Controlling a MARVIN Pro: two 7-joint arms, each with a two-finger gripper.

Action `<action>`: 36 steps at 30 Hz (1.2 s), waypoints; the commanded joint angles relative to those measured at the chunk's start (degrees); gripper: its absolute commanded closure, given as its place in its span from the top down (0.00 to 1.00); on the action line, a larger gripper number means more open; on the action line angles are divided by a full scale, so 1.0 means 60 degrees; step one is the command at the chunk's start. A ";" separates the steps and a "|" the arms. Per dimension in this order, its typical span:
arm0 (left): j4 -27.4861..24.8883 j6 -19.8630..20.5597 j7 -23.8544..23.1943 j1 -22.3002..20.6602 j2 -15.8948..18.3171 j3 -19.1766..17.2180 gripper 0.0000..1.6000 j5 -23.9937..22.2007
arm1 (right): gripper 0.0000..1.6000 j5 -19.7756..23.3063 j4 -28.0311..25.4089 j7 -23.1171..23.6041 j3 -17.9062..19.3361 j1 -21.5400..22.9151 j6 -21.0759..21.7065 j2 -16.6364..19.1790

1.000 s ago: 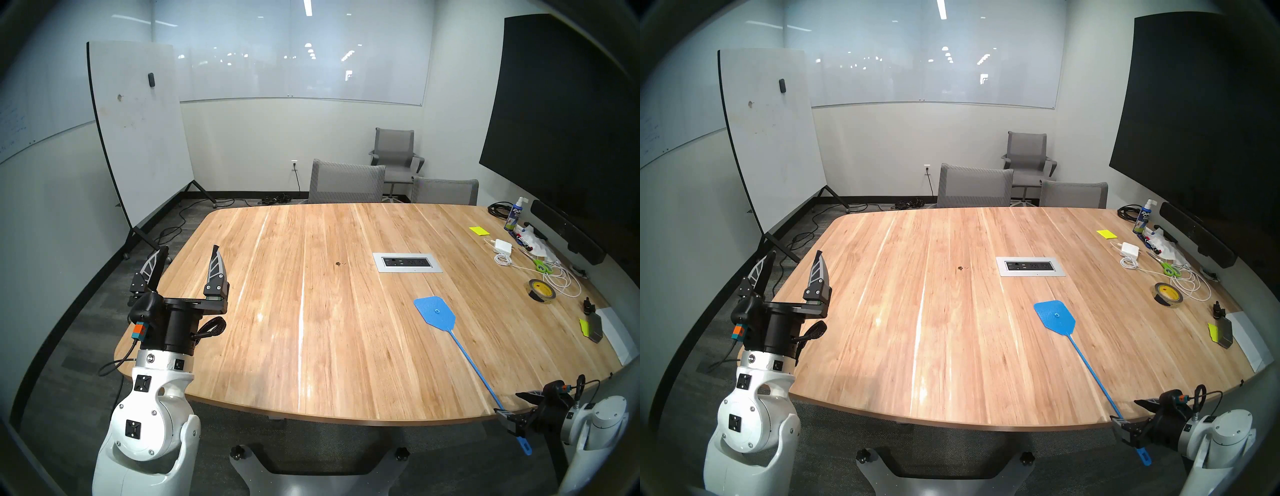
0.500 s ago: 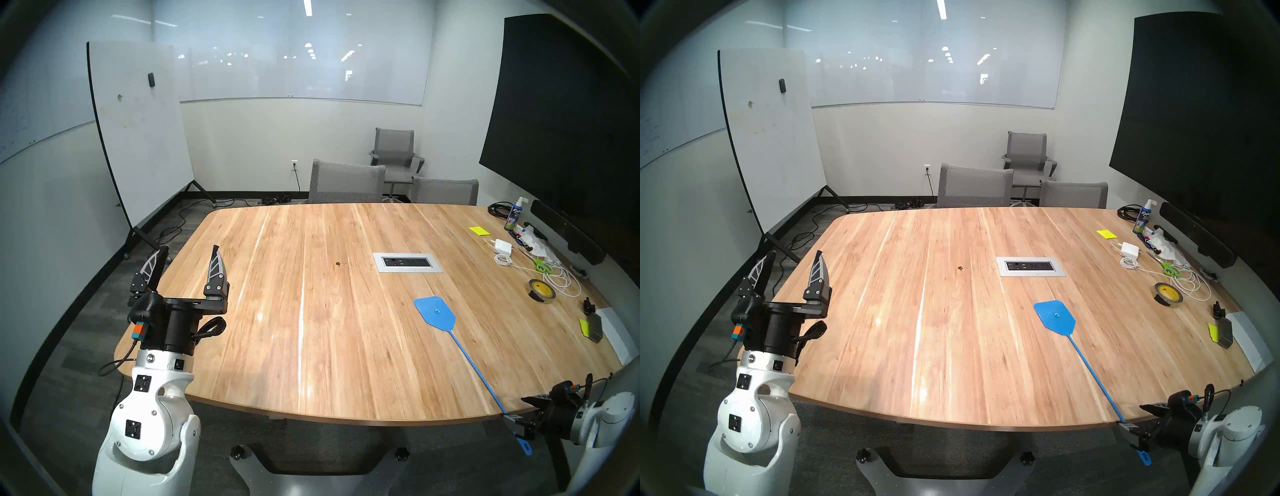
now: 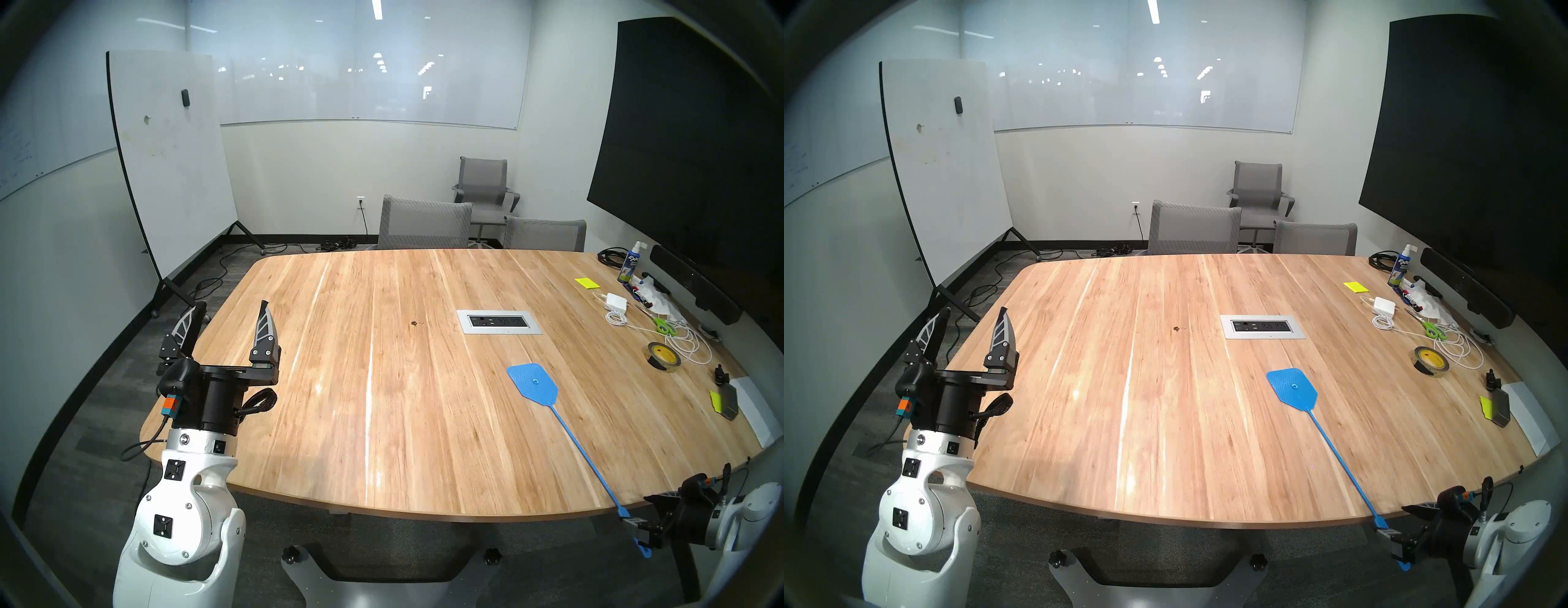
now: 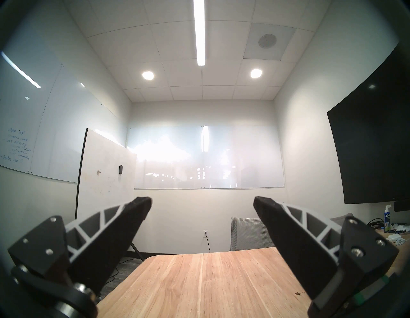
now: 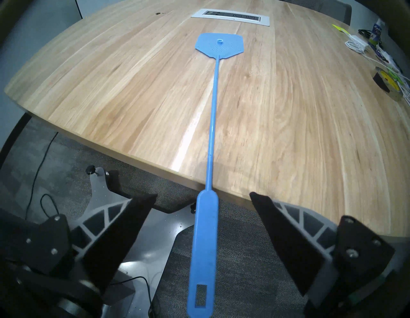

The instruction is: Swat a bug on table

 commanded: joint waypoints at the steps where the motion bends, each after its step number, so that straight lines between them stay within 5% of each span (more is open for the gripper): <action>1: -0.0203 -0.0011 -0.0009 0.0023 0.0002 0.0013 1.00 0.0003 | 1.00 -0.0011 -0.0029 0.0046 0.0101 -0.0072 -0.0004 0.0056; 36: -0.0204 -0.0011 -0.0009 0.0023 0.0002 0.0013 1.00 0.0003 | 1.00 -0.0588 0.0585 0.0005 -0.0120 -0.0066 -0.0053 0.0094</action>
